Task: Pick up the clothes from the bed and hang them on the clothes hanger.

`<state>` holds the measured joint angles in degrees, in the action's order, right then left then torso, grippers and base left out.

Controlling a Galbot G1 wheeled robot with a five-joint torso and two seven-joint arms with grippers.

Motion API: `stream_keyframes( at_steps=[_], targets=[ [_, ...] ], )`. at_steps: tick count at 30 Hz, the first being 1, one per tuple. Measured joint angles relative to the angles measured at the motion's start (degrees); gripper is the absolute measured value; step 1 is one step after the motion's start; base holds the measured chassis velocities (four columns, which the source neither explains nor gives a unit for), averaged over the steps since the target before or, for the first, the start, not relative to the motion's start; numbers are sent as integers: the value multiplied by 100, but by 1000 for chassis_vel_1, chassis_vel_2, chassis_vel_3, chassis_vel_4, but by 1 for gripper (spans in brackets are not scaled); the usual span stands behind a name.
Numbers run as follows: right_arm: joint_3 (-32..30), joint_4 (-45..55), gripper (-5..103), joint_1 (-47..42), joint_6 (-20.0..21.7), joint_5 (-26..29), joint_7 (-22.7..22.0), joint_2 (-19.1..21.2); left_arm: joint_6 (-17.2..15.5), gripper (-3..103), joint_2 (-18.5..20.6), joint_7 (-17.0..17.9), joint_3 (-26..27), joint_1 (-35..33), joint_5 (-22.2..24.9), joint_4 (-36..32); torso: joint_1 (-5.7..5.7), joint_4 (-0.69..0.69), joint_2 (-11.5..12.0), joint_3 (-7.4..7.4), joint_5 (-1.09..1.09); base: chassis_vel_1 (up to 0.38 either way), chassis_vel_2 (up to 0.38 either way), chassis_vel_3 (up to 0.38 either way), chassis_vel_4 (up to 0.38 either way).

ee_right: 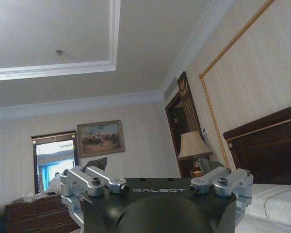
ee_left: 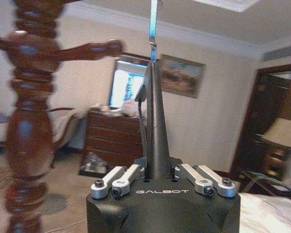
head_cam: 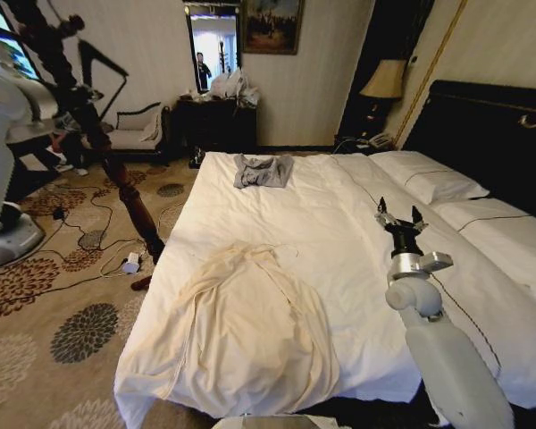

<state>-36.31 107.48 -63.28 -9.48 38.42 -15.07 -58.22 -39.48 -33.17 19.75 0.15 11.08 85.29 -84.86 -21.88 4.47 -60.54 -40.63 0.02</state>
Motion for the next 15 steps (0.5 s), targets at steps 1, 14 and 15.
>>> stream_keyframes(
  at_steps=[1, 14, 15],
  targets=[
    [-7, 14, 100, -37, -9, -4, -1, 0, 15, 21, 133, -43, 163, -238, 144, -332, 0, 0, 0, 0, 1, 0, 0, 0, 0],
    [-60, 176, 100, -979, -403, 321, 893, 329, 391, 21, 698, -53, 1399, -3395, 424, -2970, 2, 3, -2, 1, -9, 0, 0, 0, 0],
    [-16, 215, 100, -1166, -422, 455, 1105, 477, 450, 21, 672, -133, 1388, -3773, 364, -3136, 2, 10, -2, 1, -8, 0, 0, 0, 0]
  ],
)
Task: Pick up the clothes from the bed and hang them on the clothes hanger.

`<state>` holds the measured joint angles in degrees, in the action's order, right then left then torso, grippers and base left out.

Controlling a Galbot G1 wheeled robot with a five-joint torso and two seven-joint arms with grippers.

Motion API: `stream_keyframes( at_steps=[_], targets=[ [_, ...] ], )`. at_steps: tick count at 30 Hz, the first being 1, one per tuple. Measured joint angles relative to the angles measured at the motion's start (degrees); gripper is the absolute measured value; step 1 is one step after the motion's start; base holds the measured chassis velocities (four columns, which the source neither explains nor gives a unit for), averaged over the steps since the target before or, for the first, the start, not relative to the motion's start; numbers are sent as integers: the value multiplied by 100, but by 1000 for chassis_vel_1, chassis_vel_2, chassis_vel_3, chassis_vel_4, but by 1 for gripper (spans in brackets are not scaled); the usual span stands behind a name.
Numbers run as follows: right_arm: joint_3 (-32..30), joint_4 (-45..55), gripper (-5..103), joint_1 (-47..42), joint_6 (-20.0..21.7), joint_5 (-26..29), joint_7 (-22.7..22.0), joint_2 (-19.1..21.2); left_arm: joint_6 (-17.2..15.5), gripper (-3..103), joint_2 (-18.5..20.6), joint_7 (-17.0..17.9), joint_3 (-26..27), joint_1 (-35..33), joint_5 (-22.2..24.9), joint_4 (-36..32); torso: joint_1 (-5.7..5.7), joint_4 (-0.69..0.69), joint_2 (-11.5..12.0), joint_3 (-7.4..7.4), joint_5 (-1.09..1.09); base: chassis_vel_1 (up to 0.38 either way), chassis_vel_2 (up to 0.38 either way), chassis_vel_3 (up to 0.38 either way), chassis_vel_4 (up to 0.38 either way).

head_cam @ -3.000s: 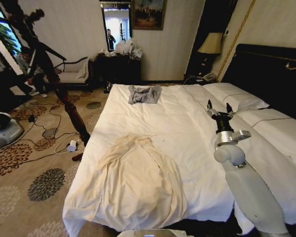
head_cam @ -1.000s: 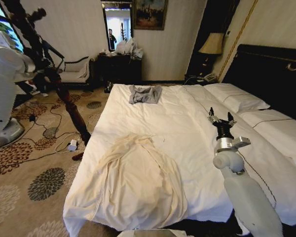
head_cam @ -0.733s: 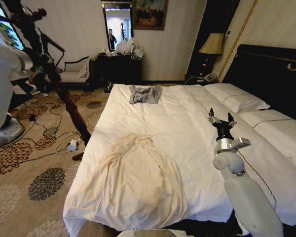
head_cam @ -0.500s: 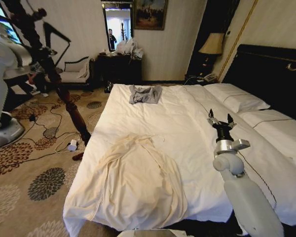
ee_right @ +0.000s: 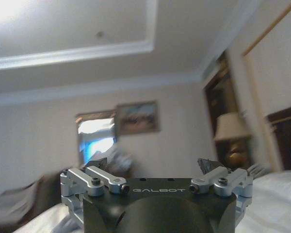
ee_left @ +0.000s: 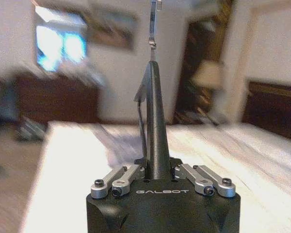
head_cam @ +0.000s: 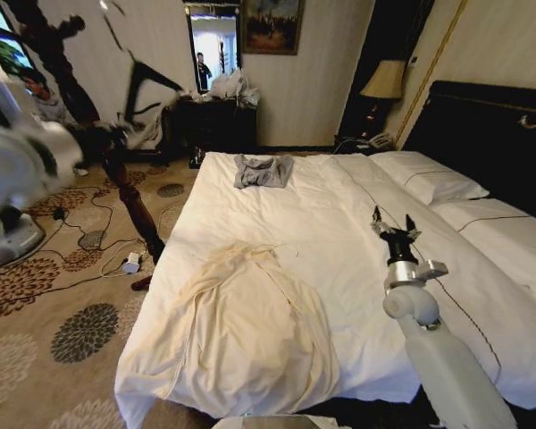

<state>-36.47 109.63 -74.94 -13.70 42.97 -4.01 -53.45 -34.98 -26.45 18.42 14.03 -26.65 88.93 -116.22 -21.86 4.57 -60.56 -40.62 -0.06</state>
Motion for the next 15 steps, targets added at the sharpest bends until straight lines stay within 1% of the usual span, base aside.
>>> stream_keyframes(
  at_steps=[1, 2, 3, 4, 5, 7, 8, 10, 11, 12, 14, 15],
  targets=[
    [96, 40, 100, -88, 62, 169, 119, 128, 46, 21, -14, -56, 3, -317, -120, -138, 0, 0, 0, 0, 7, 0, 0, 0, 0],
    [144, 59, 100, -113, 104, 242, 149, 172, 64, 21, -25, -73, 15, -441, -167, -196, 0, 0, 0, 0, 9, 0, 0, 0, 0],
    [362, 110, 100, -146, 308, 539, 206, 328, 140, 21, -125, -106, 81, -915, -297, -447, 0, -8, 1, 0, 10, 0, 0, 0, 0],
    [510, 115, 100, -115, 435, 691, 234, 403, 179, 21, -218, -115, 129, -1210, -398, -611, 0, -13, 0, 0, 8, 0, 0, 0, 0],
    [510, 115, 100, -115, 435, 691, 234, 403, 179, 21, -218, -115, 129, -1210, -398, -611, 0, -13, 0, 0, 8, 0, 0, 0, 0],
    [846, 58, 100, 31, 615, 898, 253, 490, 249, 21, -433, -151, 271, -1815, -670, -890, 0, -15, 0, 0, 7, 0, 0, 0, 0],
    [1095, -23, 100, 164, 724, 1020, 241, 525, 283, 21, -598, -189, 384, -2243, -886, -1043, 0, -15, 0, 0, 6, 0, 0, 0, 0],
    [1404, -166, 100, 349, 872, 1184, 206, 561, 335, 21, -821, -242, 510, -2775, -1194, -1181, 0, -16, 1, -1, 5, 0, 0, 0, 0],
    [1404, -166, 100, 349, 872, 1184, 206, 561, 335, 21, -821, -242, 510, -2775, -1194, -1181, 0, -16, 1, -1, 5, 0, 0, 0, 0],
    [1530, -236, 100, 430, 922, 1247, 198, 573, 364, 21, -911, -269, 555, -2970, -1309, -1223, 0, -15, 1, 0, 5, 0, 0, 0, 0],
    [2003, -565, 100, 745, 1098, 1601, 225, 590, 547, 21, -1286, -385, 754, -3689, -1707, -1328, -1, -12, 1, -1, 7, 0, 0, 0, 0],
    [2139, -673, 100, 842, 1156, 1769, 255, 589, 597, 21, -1416, -429, 843, -3928, -1830, -1367, -2, -11, 2, -1, 6, 0, 0, 0, 0]
  ],
)
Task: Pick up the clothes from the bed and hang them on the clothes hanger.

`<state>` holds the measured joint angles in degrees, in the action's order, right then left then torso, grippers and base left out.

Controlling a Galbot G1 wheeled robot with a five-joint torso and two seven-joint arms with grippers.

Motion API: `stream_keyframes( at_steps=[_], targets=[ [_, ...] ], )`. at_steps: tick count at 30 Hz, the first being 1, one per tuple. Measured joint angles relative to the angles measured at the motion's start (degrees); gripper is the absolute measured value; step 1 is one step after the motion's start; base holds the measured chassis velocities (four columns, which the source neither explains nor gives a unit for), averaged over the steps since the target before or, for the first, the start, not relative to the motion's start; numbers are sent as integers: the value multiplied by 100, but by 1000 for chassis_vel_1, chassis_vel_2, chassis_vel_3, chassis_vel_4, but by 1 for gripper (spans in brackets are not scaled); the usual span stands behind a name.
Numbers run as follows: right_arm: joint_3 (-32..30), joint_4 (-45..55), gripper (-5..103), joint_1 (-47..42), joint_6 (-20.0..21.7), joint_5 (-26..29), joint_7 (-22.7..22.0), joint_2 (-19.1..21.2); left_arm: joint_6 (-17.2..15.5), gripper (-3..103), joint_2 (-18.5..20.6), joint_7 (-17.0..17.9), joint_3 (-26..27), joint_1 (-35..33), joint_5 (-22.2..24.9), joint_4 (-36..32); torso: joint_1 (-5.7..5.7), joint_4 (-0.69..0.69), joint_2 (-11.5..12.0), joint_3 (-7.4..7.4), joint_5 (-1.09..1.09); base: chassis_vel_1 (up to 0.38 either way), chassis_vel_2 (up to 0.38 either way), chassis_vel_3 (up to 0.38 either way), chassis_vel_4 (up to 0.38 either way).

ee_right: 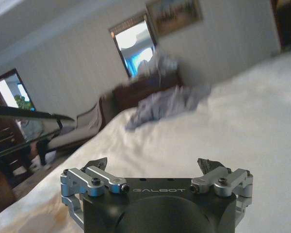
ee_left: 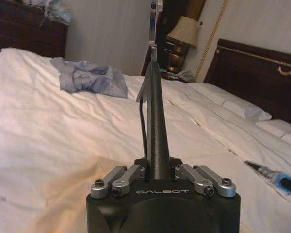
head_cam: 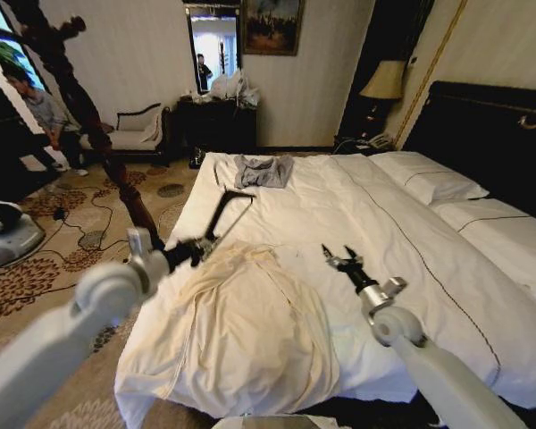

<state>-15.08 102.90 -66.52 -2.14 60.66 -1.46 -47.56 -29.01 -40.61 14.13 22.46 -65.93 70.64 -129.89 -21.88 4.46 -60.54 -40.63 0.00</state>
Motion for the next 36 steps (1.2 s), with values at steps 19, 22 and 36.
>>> stream_keyframes(
  at_steps=[19, 22, 36],
  targets=[
    [1443, -828, 100, 1363, 1265, 1370, 548, -70, 801, 21, -2496, -116, 1135, -2815, -2343, -957, 0, -2, 0, 0, 1, 0, 0, 0, 0],
    [1470, -863, 100, 1408, 1408, 1321, 488, -61, 953, 21, -2626, -615, 1158, -2868, -2550, -904, 1, 1, 0, 1, 1, 0, 0, 0, 0],
    [2003, -1726, 100, 2095, 750, -699, 1621, -247, 954, 21, -2918, -1140, 1284, -2311, -1991, -1065, 0, -2, 0, -1, 0, 0, 0, 0, 0]
  ],
)
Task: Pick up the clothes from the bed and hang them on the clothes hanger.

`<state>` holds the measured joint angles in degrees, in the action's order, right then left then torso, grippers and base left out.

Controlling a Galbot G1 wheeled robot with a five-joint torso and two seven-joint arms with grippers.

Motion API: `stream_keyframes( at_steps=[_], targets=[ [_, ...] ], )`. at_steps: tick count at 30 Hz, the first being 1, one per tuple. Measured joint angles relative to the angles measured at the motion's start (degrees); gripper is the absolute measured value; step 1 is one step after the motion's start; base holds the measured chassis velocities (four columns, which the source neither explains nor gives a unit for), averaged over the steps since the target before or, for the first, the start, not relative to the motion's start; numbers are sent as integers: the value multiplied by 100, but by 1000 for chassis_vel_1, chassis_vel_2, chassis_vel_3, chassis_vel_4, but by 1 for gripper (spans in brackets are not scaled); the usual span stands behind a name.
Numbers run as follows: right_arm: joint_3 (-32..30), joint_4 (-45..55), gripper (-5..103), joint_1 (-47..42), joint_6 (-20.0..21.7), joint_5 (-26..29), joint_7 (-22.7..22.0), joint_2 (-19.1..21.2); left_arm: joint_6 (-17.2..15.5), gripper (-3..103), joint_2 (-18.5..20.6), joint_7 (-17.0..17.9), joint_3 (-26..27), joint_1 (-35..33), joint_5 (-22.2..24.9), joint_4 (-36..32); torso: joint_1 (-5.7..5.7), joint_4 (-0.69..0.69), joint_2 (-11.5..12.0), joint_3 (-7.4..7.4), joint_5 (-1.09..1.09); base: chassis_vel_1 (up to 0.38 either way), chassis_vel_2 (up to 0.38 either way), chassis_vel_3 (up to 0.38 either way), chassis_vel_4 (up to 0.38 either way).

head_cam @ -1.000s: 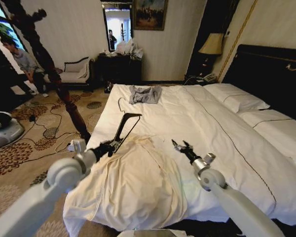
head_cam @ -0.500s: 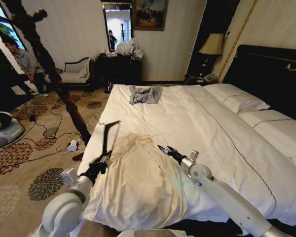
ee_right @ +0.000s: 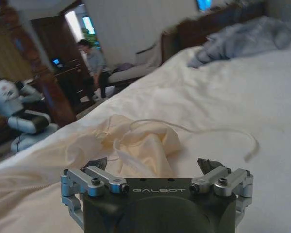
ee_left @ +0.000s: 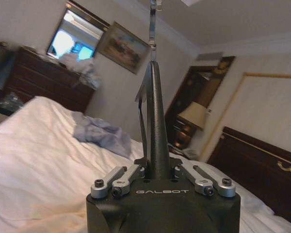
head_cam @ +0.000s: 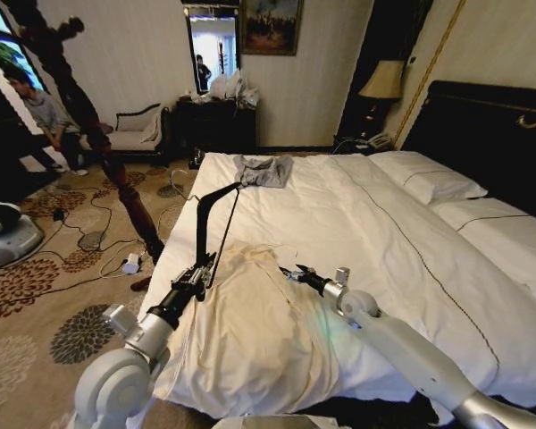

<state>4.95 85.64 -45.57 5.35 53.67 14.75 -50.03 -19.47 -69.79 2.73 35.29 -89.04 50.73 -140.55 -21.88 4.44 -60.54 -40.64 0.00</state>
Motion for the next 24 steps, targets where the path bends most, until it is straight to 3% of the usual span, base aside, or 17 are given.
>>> stream_keyframes(
  at_steps=[3, 8, 10, 13, 15, 17, 21, 24],
  targets=[
    [202, -114, 100, 258, -90, -361, -65, -71, -1, 21, -99, 37, 42, 5, -2, 28, 0, 0, 0, 0, -1, 0, 0, 0, 0],
    [786, -271, 97, 931, 40, -1289, -607, -304, 0, 21, -324, 135, -8, 4, -65, 81, 0, 0, 0, 0, -2, 0, 0, 0, 0],
    [846, -286, 97, 995, 71, -1332, -636, -344, 0, 21, -342, 139, -11, 3, -82, 88, 0, 0, 0, 0, -1, 0, 0, 0, 0],
    [1260, -327, 86, 1339, 463, -1362, -937, -537, 2, 21, -378, 160, -15, -19, -153, 114, 0, 0, 0, 0, 0, 0, 0, 0, 0],
    [1324, -331, 85, 1393, 559, -1347, -954, -556, 2, 21, -378, 167, -11, -19, -158, 116, 0, 0, 0, 0, 0, 0, 0, 0, 0],
    [1526, -374, 83, 1619, 1035, -1266, -871, -626, 6, 21, -378, 212, 25, -4, -164, 118, 0, 1, 0, 0, -2, 0, 0, 0, 0],
    [1715, -598, 92, 1915, 1431, -1167, -571, -785, 9, 21, -389, 250, 56, 13, -163, 122, 0, 2, 0, 0, -1, 0, 0, 0, 0],
    [1792, -710, 95, 2042, 1473, -1064, -532, -896, 14, 21, -395, 260, 70, 22, -164, 145, 0, 1, 0, 0, -1, 0, 0, 0, 0]
  ],
)
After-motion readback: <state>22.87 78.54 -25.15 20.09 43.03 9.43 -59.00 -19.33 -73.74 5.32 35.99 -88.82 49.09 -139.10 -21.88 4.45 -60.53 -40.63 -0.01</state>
